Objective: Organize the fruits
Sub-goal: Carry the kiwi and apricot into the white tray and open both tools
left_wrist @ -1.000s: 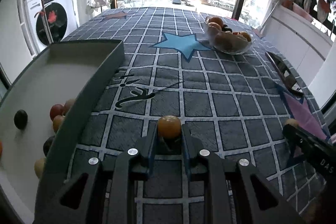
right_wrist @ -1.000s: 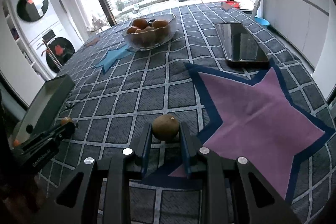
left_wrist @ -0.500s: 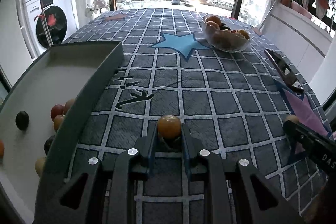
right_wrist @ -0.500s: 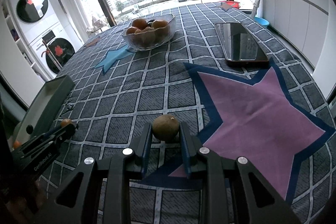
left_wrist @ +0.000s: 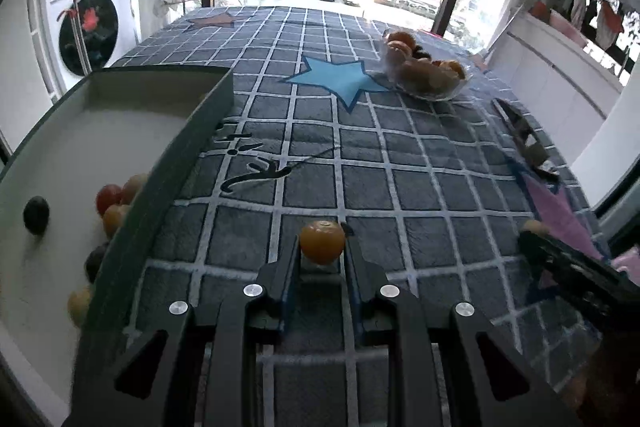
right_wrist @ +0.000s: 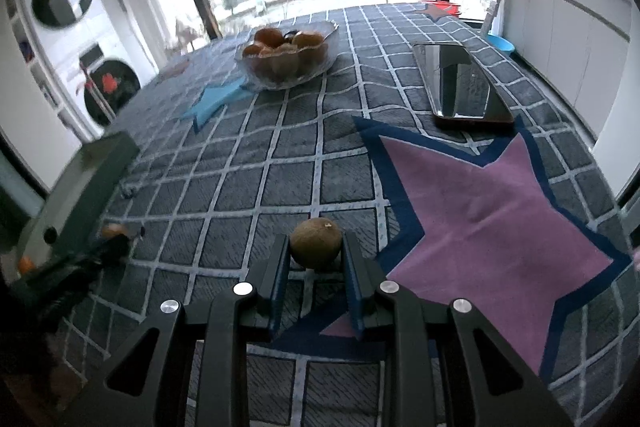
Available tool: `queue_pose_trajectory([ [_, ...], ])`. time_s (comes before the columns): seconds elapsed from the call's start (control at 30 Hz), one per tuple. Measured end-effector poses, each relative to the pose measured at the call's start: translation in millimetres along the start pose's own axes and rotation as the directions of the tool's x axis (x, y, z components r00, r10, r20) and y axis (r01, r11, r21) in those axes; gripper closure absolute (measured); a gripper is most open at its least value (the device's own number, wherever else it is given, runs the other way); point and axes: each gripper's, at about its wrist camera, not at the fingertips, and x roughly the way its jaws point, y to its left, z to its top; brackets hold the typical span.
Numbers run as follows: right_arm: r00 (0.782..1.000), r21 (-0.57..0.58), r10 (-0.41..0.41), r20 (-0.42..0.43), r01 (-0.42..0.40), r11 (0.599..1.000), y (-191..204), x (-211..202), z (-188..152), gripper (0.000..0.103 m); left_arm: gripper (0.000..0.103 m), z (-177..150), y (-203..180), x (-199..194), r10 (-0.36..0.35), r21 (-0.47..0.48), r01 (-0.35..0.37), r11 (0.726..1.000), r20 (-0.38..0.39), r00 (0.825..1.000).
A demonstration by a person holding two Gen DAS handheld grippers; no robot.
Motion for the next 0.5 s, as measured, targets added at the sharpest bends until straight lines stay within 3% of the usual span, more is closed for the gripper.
queue_pose_trajectory([
  [0.23,0.996,0.016,0.058,-0.07,-0.057,0.998,17.2,-14.7,18.3,0.074,0.079,10.9,38.0,-49.7,-0.027,-0.038,0.03,0.999,0.075,0.997],
  [0.5,0.977,-0.039,0.159,-0.139,-0.166,0.985,79.0,-12.0,31.8,0.074,0.079,12.6,96.9,-67.2,0.104,-0.094,-0.098,0.991,0.059,0.993],
])
